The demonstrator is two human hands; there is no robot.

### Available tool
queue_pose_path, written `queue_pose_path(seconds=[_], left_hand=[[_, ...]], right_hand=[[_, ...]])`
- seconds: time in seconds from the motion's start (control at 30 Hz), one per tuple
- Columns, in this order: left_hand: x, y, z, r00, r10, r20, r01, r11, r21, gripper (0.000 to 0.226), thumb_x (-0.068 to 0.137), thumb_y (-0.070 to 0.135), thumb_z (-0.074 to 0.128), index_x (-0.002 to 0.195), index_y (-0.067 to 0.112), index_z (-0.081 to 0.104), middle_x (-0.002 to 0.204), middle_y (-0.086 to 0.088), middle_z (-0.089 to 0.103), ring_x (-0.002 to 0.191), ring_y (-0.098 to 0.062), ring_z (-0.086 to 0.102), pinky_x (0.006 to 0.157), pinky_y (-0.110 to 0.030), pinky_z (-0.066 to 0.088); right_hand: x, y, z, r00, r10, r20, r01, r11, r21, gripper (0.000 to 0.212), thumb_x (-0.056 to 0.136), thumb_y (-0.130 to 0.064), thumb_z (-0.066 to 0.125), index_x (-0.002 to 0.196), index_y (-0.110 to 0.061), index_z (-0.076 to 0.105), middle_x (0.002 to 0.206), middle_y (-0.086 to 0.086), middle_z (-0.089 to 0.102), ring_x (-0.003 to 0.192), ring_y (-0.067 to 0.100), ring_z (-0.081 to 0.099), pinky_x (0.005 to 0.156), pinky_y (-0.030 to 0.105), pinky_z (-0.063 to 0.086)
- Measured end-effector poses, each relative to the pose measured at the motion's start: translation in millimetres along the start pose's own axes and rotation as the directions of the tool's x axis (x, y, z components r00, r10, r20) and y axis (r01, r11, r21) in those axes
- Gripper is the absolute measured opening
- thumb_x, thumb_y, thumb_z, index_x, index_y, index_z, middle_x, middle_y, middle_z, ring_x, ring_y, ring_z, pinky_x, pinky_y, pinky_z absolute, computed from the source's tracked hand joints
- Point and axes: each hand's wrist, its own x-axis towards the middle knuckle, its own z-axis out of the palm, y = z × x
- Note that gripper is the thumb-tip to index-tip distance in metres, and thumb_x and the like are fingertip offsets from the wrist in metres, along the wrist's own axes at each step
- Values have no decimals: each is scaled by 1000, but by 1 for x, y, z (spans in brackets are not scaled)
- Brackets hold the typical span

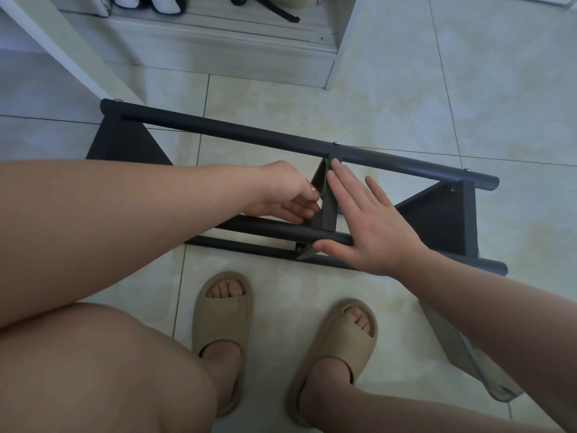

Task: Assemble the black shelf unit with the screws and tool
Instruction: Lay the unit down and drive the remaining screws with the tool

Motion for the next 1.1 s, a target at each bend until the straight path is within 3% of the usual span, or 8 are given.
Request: queue_pose_path(seconds=[0.13, 0.4, 0.93, 1.1], left_hand=[[1, -1, 1, 1000, -21, -1, 21, 1000, -9, 9, 98, 10, 59, 91, 7, 63, 68, -4, 73, 69, -18, 71, 74, -35, 59], [0, 2, 0, 998, 62, 25, -65, 985, 160, 8, 97, 9, 60, 91, 11, 64, 72, -3, 75, 67, -14, 72, 73, -32, 58], [2, -1, 3, 999, 51, 11, -52, 992, 113, 10, 98, 9, 59, 89, 11, 63, 70, -4, 74, 66, -15, 71, 70, -32, 58], [3, -1, 3, 1000, 18, -13, -17, 1000, 18, 9, 98, 10, 59, 90, 8, 62, 68, -5, 73, 64, -16, 71, 71, -34, 59]], right_hand=[[0, 0, -1, 1000, -1, 6, 1, 1000, -7, 108, 87, -81, 31, 162, -6, 8, 170, 3, -7, 156, 13, -6, 127, 47, 8], [0, -1, -1, 1000, -1, 3, 1, 1000, 3, 108, 87, -81, 31, 161, -6, 9, 170, 4, -5, 157, 14, -4, 127, 48, 9], [1, -1, -1, 1000, 4, 15, -4, 1000, -3, 108, 87, -81, 31, 162, -7, 8, 170, 4, -7, 157, 14, -5, 127, 47, 8], [1, -1, -2, 1000, 4, 12, -4, 1000, -6, 108, 87, -81, 30, 162, -6, 8, 170, 4, -6, 157, 15, -4, 127, 47, 9]])
